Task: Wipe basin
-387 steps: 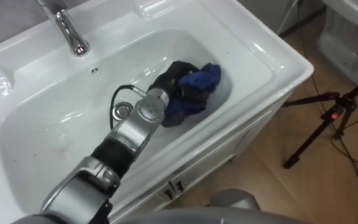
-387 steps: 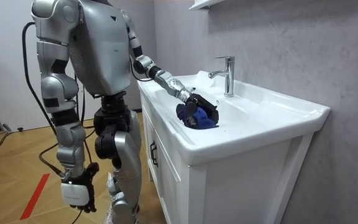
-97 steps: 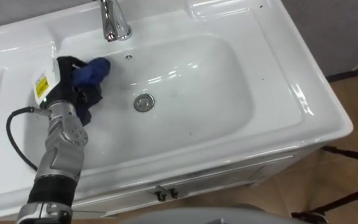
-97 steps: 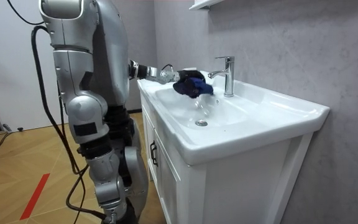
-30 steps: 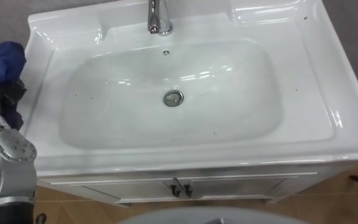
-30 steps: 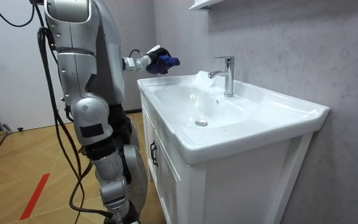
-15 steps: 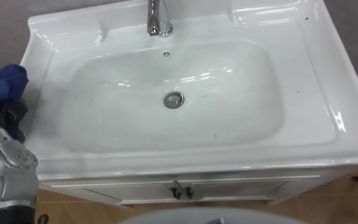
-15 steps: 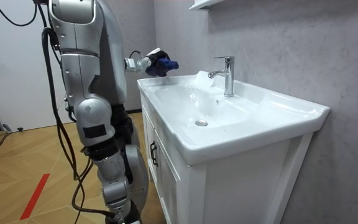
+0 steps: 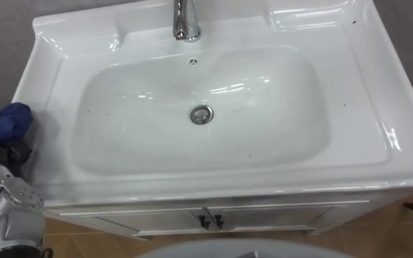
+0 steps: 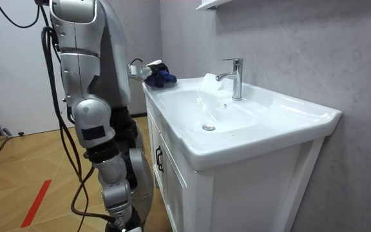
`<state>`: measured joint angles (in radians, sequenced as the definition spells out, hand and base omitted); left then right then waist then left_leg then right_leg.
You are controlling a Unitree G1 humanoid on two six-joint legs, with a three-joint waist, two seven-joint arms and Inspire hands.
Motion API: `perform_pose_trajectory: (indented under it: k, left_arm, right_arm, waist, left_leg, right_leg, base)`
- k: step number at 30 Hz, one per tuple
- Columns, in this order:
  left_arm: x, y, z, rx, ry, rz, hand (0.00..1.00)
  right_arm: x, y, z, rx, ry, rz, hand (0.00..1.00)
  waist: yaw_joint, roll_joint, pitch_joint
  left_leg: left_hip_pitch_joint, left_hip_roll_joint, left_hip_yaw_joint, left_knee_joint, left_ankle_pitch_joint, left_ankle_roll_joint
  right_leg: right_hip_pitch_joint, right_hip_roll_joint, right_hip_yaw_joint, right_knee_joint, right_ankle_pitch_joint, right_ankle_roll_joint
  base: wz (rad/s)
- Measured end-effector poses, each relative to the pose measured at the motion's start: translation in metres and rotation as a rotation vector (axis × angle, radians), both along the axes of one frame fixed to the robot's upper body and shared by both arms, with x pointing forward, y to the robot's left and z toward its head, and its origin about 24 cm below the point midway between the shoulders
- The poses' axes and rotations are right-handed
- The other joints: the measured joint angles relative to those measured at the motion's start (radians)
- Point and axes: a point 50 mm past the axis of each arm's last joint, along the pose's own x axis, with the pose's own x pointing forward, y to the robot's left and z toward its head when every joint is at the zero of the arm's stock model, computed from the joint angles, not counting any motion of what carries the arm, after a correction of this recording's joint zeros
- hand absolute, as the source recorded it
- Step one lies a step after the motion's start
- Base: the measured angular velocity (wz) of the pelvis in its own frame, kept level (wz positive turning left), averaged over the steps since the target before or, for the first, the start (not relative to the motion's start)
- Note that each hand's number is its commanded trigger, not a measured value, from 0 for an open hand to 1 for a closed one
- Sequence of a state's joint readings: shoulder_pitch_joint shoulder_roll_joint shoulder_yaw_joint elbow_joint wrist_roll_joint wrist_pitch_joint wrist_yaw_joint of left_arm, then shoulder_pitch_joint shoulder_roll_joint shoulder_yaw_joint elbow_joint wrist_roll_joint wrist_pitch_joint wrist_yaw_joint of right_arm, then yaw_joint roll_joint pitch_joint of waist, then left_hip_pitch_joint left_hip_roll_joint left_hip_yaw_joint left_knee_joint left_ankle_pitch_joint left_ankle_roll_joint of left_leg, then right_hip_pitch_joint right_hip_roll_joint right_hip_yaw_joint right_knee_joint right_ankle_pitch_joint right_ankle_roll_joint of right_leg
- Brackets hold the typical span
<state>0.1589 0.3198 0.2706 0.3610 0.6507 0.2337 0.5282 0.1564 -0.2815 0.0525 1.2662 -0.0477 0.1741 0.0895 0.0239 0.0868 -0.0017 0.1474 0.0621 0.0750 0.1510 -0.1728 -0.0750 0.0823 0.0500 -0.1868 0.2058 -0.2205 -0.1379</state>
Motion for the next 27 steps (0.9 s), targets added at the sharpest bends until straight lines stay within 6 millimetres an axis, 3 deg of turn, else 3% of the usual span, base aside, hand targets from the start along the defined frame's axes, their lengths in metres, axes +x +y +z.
perform_pose_trajectory:
  k: [22, 27]
  left_arm:
    - [0.0011, -0.0013, 0.001, 0.021, -0.008, -0.016, 0.0]
    - [0.004, -0.0029, 0.005, 0.019, -0.038, -0.032, 0.0]
  right_arm:
    - [0.004, -0.0012, 0.0007, -0.008, -0.019, 0.03, 0.0]
    - [0.0063, -0.0017, 0.0008, -0.017, -0.026, 0.029, 0.0]
  waist:
    - [-0.023, -0.001, 0.0015]
    - [-0.045, 0.001, 0.0009]
  left_leg:
    - [0.005, -0.003, -0.008, 0.001, 0.0, 0.0]
    - [0.004, -0.004, -0.008, 0.004, 0.0, 0.0]
  right_leg:
    - [0.0, -0.003, 0.006, 0.015, -0.001, 0.003]
    - [0.001, -0.006, -0.004, 0.015, -0.001, 0.005]
  base:
    - [-0.01]
    - [0.07]
